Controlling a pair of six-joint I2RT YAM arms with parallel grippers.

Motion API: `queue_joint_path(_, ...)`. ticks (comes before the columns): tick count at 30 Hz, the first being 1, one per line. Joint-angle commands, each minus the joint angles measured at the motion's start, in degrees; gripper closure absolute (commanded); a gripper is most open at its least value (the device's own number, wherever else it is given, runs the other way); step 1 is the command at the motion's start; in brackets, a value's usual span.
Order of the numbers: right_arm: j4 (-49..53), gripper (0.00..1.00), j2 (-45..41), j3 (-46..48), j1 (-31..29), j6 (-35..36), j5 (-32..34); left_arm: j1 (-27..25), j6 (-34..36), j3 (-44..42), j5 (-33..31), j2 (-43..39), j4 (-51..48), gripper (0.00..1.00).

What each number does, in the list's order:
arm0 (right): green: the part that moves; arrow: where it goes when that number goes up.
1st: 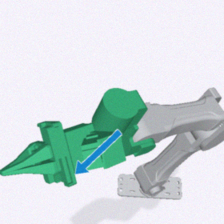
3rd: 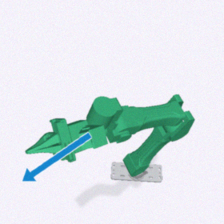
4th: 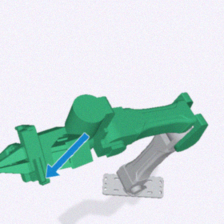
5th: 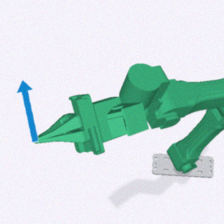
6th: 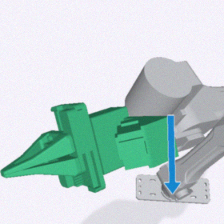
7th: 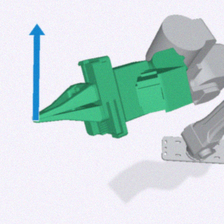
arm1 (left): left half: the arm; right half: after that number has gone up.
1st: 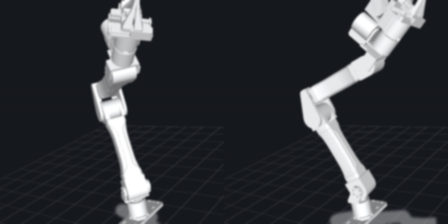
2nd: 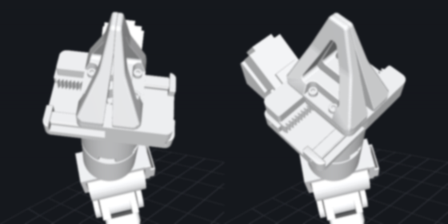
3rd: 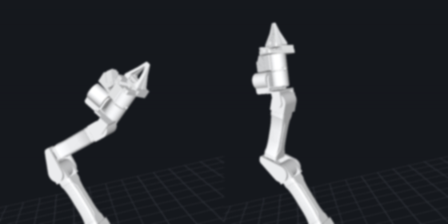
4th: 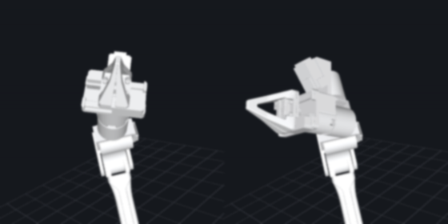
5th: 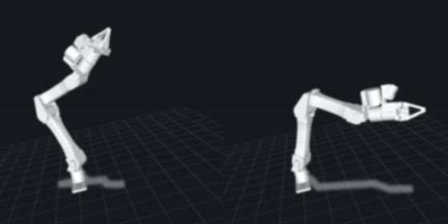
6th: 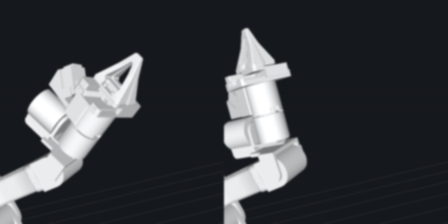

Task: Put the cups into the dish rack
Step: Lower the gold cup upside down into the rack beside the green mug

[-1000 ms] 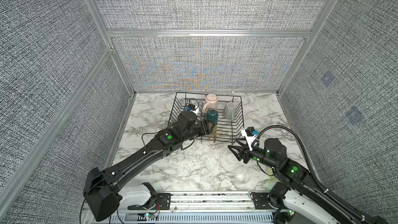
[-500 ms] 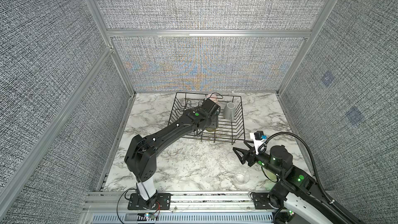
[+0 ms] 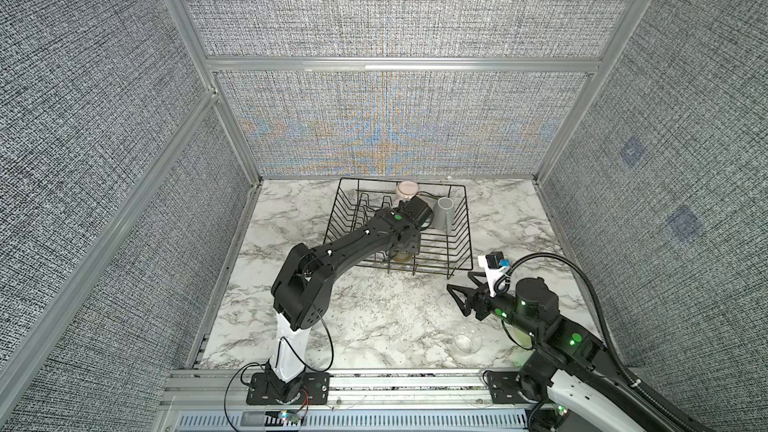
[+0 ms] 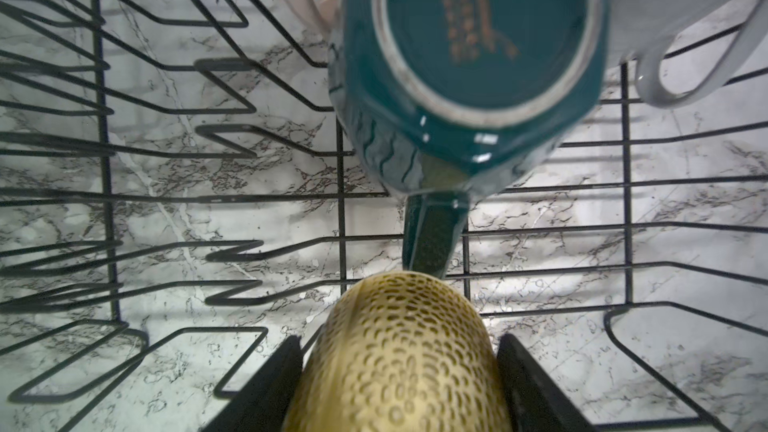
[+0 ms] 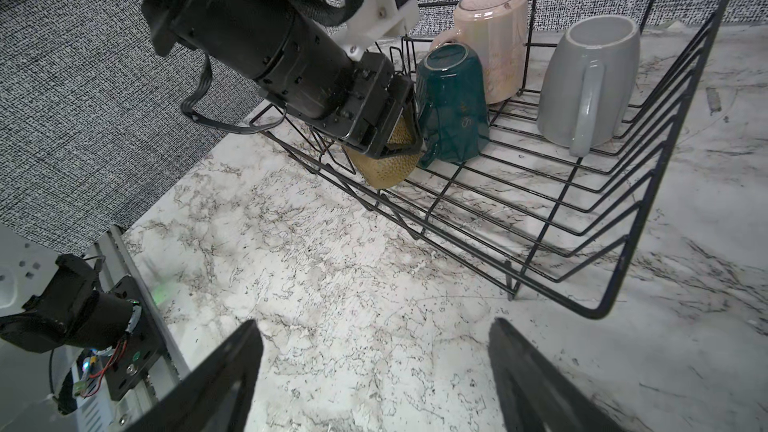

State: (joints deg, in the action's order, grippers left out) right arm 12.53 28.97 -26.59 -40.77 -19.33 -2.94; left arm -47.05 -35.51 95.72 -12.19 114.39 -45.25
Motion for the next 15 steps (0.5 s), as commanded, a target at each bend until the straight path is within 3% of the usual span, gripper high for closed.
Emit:
queue_joint_path(1, -1.45, 0.14, -0.14, 0.03, 0.0, 0.1, -0.02, 0.07, 0.49, 1.15, -1.12, 2.16, -0.68, 0.33)
queue_joint_path(15, -1.93, 0.14, 0.69, 0.46, -0.01, -1.18, -0.71, 0.06, 0.04, 2.71, -0.47, 7.04, -1.76, 0.28)
